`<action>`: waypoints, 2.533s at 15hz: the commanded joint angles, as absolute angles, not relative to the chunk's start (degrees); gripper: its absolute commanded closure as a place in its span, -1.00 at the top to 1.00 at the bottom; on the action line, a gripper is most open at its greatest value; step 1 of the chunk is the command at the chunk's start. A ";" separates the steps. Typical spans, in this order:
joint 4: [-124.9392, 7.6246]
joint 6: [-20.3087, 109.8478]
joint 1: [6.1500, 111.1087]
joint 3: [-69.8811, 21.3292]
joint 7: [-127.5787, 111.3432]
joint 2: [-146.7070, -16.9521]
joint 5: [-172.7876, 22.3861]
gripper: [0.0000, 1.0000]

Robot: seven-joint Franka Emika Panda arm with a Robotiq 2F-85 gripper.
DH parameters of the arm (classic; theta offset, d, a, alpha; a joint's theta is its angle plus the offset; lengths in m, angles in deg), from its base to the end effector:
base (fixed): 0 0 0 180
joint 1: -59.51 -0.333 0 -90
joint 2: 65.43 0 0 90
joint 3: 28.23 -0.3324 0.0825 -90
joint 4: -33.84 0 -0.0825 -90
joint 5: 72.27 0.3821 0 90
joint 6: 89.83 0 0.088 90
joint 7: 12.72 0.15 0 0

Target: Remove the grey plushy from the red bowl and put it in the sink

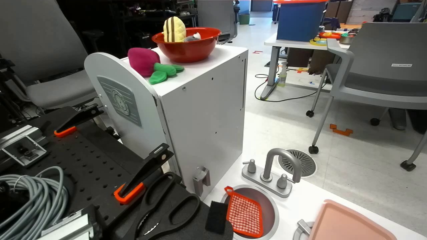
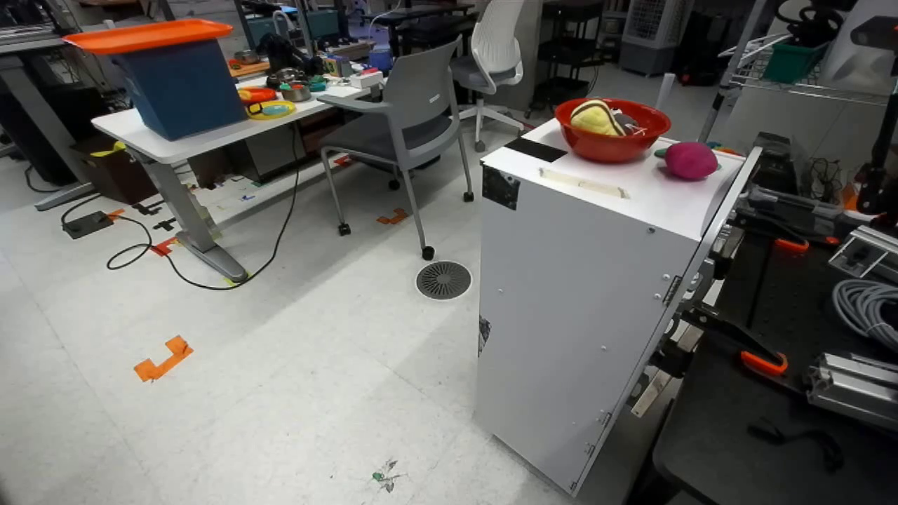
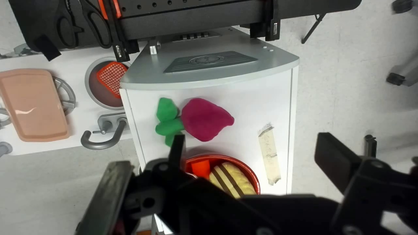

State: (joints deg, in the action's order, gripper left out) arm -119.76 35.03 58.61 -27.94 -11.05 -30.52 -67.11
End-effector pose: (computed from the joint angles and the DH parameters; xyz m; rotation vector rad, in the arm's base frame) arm 0.3559 0.0105 0.4023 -3.0541 0.0997 -0.1620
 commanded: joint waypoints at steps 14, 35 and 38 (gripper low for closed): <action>-116.92 33.28 60.33 -27.08 -11.33 -33.67 -68.48 1.00; -102.18 34.39 60.83 -25.85 -25.86 -52.31 -78.30 1.00; -101.59 33.46 60.54 -25.66 -26.95 -53.20 -76.87 1.00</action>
State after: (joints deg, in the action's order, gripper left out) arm -101.68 33.61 60.72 -25.82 -27.09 -53.19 -76.81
